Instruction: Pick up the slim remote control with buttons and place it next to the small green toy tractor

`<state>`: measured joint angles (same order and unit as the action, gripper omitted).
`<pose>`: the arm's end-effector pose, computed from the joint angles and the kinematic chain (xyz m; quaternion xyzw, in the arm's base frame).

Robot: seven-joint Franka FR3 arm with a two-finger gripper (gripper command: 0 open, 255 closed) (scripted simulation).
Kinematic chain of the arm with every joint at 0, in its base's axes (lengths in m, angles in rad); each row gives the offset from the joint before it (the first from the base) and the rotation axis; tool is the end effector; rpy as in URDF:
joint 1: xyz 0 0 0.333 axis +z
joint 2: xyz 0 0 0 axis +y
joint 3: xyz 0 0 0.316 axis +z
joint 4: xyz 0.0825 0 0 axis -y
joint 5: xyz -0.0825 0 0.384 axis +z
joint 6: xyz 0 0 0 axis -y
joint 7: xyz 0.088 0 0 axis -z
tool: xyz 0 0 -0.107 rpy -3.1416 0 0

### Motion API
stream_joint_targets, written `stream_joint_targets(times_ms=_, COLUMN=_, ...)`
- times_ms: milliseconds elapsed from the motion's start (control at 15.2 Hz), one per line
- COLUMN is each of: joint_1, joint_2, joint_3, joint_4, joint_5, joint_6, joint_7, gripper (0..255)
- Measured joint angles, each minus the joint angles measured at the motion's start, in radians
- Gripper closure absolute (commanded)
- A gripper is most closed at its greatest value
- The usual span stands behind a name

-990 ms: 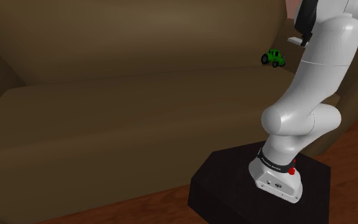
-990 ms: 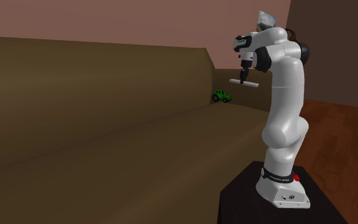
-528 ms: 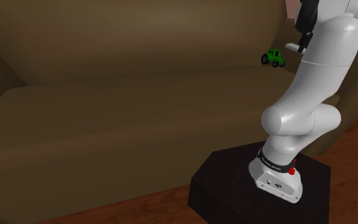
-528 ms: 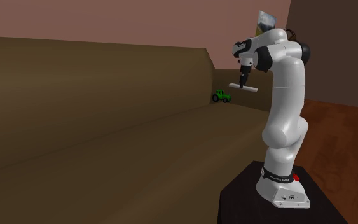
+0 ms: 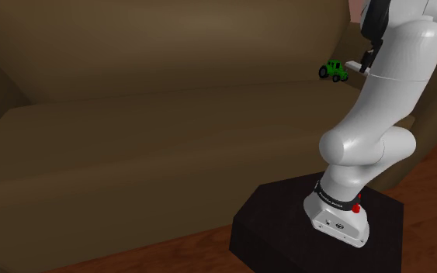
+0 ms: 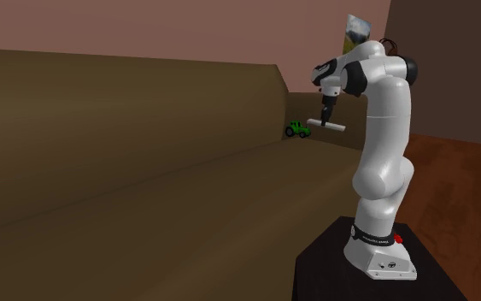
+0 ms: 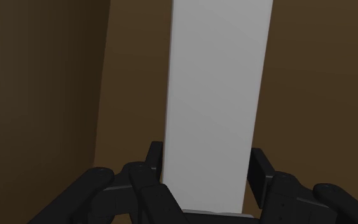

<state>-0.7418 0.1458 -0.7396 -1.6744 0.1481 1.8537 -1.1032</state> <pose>0.0886 -0.5987 0.5365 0.9786 -0.2012 0.0320 0.0286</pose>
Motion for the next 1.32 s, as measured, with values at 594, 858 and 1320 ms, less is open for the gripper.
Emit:
stream_joint_targets(times_ms=594, joint_1=0.001, joint_2=0.014, joint_3=0.005, joint_4=-0.108, joint_5=0.016, joint_6=0.119, joint_7=-0.015, gripper=255)
stream_joint_targets(times_ms=858, joint_1=0.000, joint_2=0.022, joint_3=0.006, joint_4=-0.135, joint_5=0.026, joint_6=0.157, joint_7=-0.023, gripper=255)
stream_joint_targets(times_ms=1320, joint_1=0.002, joint_2=0.019, joint_3=0.006, joint_4=-0.144, joint_5=0.024, joint_6=0.163, joint_7=-0.021, gripper=0)
